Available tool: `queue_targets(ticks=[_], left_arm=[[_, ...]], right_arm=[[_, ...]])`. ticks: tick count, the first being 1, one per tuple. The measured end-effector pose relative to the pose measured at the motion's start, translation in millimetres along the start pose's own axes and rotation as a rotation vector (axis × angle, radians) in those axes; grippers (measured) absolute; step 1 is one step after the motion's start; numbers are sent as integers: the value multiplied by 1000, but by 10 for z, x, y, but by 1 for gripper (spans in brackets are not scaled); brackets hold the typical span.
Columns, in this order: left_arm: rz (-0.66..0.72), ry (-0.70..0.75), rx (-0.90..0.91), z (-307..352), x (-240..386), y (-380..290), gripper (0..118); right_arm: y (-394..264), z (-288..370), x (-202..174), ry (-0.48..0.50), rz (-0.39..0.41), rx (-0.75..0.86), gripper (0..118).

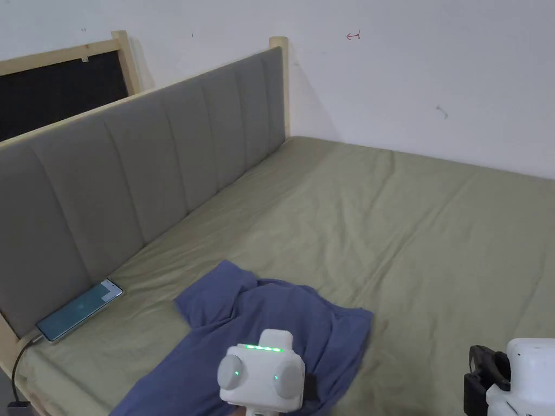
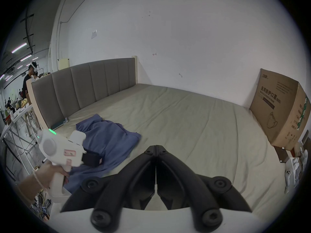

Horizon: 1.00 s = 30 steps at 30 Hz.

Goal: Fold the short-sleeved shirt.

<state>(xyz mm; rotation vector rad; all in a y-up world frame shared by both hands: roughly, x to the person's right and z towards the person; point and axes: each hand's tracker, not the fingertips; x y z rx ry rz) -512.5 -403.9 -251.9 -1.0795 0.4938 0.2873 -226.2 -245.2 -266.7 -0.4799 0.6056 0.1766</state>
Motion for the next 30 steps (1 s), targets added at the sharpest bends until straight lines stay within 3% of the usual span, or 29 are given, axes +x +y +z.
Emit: queue_targets(ticks=[1, 2, 5, 6, 7, 10, 18, 23, 30], left_arm=[[1, 2, 102, 113, 25, -23, 64], [8, 15, 78, 190, 53, 7, 59], [48, 41, 75, 143, -8, 92, 4], [87, 64, 55, 118, -61, 111, 4], [144, -35, 19, 101, -143, 131, 4], [183, -86, 16, 204, -276, 207, 4], [298, -269, 185, 1043, -454, 498, 4], [167, -349, 317, 1696, -44, 927, 4], [-30, -681, 435, 2546, 1248, 1230, 4]], right_arm=[[-18, -17, 27, 0, -13, -16, 1], [-34, -28, 56, 0, -28, -29, 1], [-71, -53, 144, -10, -65, -51, 1], [-72, -52, 172, -12, -75, -56, 1], [-77, -33, 211, -12, -88, -54, 1], [-96, -7, 306, -36, -99, -49, 1], [-70, 114, 586, -76, -169, -30, 1], [-38, 284, 804, -120, -219, 0, 1], [37, 817, 1331, -287, -270, 100, 1]])
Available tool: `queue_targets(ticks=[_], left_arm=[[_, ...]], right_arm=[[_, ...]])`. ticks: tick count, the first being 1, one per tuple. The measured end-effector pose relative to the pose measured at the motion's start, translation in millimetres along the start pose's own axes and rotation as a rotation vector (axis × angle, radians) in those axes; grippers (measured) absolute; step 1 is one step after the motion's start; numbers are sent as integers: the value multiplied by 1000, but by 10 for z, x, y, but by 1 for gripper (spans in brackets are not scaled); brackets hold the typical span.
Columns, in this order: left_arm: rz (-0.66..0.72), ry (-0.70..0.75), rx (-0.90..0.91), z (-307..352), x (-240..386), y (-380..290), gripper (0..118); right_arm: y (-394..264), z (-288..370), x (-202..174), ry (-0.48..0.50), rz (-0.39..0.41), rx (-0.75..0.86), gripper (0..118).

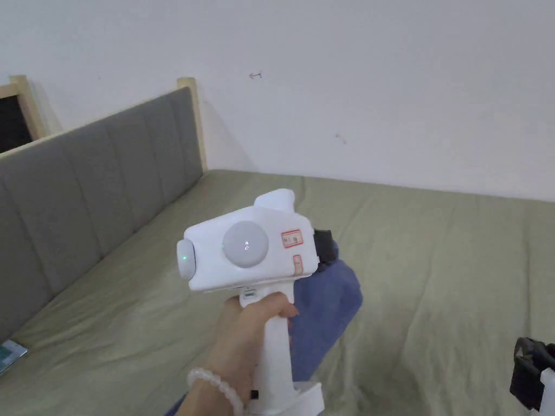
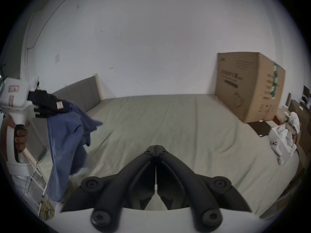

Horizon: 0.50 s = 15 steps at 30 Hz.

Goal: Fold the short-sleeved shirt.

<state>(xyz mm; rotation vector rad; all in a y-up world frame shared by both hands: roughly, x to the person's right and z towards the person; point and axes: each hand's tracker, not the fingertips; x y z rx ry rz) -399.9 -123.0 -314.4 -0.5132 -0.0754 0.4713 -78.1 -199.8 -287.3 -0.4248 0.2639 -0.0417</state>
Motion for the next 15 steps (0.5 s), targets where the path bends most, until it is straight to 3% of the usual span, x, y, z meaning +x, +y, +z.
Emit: queue_targets(ticks=[6, 9, 12, 15], left_arm=[[-210, -271, -101, -418, 1445, -389, 4], [-134, -423, -236, -771, 1844, -884, 4], [-330, -248, -359, -1188, 2110, -1689, 4], [-457, -191, -529, -1662, 2048, -2561, 9]], right_arm=[[106, 466, 793, -177, -93, 74, 1], [36, 676, 1183, -276, -135, 81, 1], [-138, 800, 1517, -350, -187, 43, 1], [-380, 811, 1756, -408, -219, -29, 1]])
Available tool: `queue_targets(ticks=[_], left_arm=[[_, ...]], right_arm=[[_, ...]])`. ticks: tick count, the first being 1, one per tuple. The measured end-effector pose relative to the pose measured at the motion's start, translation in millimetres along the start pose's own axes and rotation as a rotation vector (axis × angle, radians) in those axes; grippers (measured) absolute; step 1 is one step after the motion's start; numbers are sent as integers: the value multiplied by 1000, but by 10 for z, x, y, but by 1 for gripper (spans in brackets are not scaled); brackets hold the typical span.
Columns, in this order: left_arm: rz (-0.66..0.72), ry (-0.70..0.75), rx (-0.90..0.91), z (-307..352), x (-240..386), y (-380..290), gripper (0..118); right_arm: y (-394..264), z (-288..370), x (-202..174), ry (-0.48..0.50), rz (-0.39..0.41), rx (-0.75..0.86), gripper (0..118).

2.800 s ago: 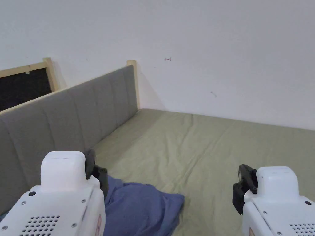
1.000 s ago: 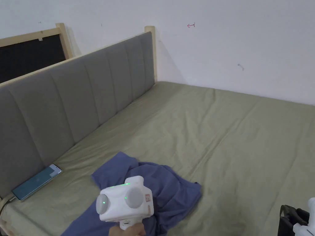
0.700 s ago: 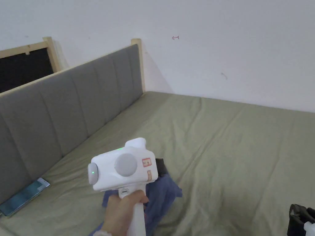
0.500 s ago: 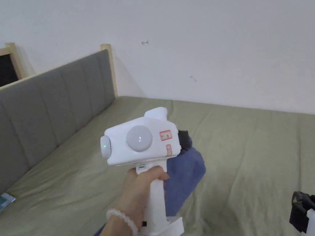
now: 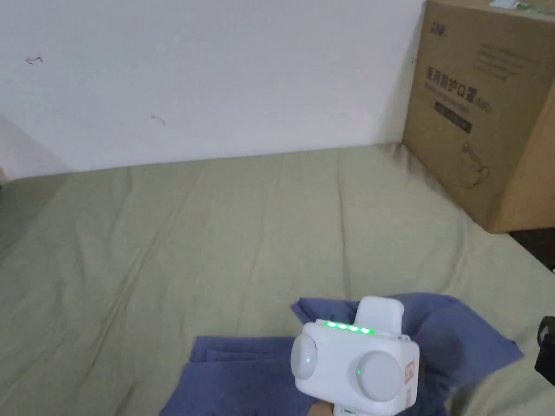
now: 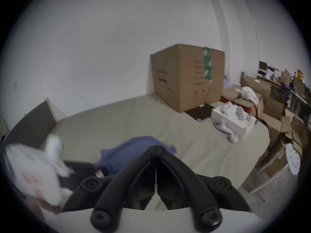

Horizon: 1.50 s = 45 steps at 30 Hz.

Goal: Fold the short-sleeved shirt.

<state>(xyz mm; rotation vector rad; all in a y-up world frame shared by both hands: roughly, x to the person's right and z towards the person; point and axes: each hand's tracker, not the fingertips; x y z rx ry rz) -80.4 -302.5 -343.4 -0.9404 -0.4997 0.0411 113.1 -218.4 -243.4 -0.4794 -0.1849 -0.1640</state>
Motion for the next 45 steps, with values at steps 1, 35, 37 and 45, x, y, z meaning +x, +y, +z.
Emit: queue_targets(ticks=[1, 35, 37, 45], left_arm=[[-1, 6, -90, -268, 1, -169, 21], [367, 342, 70, 906, -2644, 1, 118], [384, 332, 49, 732, -2876, 196, 116], [367, 398, -236, -374, -3223, 141, 95]], right_arm=[[-72, -37, 72, -17, -7, -30, 1], [-461, -501, -965, 207, 192, -213, 1], [-492, -565, -935, 201, 184, -232, 1], [-668, -829, -752, 139, 176, -320, 1]])
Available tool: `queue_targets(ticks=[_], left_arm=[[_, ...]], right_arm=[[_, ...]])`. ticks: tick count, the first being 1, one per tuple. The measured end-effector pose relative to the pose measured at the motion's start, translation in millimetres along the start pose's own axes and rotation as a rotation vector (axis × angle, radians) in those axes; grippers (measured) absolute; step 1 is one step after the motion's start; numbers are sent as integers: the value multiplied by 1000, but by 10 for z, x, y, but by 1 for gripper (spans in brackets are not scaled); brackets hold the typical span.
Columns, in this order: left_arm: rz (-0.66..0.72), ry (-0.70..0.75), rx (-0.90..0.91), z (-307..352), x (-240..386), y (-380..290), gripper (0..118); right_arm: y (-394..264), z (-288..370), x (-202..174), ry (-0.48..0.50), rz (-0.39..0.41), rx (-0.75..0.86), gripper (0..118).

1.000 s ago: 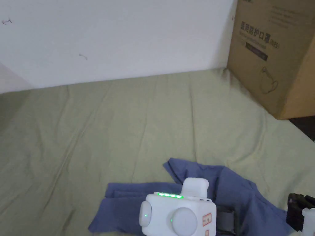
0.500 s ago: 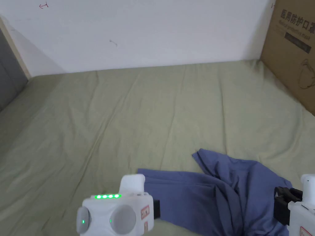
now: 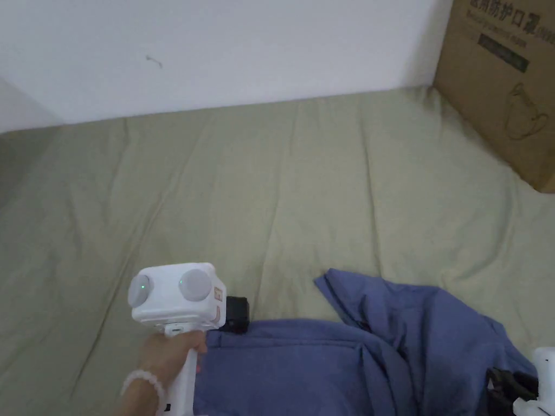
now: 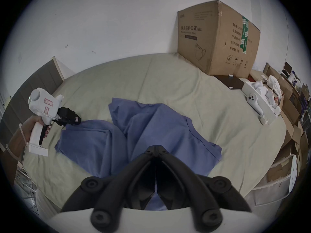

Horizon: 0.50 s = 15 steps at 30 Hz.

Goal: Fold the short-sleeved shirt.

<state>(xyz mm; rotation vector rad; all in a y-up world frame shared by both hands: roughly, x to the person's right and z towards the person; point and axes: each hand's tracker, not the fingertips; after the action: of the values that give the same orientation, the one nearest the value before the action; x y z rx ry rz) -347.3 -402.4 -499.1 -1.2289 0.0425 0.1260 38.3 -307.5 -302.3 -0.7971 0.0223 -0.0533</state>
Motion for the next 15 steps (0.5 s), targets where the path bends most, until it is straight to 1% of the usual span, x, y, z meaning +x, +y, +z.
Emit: queue_targets(ticks=[1, 2, 3, 5, 6, 7, 8, 11, 12, 14, 15], left_arm=[[18, -2, 70, 66, 23, -19, 94], [54, 13, 69, 135, 21, -44, 89], [41, 30, 92, 184, 43, -61, 73], [-10, 53, 105, 249, 65, -85, 50], [-20, 39, 103, 302, 71, -74, 31], [-49, 61, 104, 349, 93, -86, 12], [-52, 62, 112, 395, 117, -109, 5], [-85, 55, 151, 583, 133, -181, 5], [-98, 41, 161, 670, 125, -202, 5], [-51, -22, 199, 865, 64, -226, 5], [-38, -43, 223, 984, 35, -254, 5]], right_arm=[[-13, -25, 27, -7, -5, -11, 1], [-26, -41, 50, -12, -9, -19, 1], [-36, -54, 73, -13, -14, -22, 1], [-33, -89, 96, -12, -22, -36, 1], [-28, -94, 98, -11, -26, -36, 1], [-15, -97, 100, -9, -28, -34, 1], [13, -104, 107, -7, -31, -33, 1], [135, -119, 150, 4, -37, -24, 1], [202, -134, 182, 21, -40, -19, 1], [376, -190, 255, 72, -50, -11, 1], [512, -259, 306, 128, -64, -16, 1]])
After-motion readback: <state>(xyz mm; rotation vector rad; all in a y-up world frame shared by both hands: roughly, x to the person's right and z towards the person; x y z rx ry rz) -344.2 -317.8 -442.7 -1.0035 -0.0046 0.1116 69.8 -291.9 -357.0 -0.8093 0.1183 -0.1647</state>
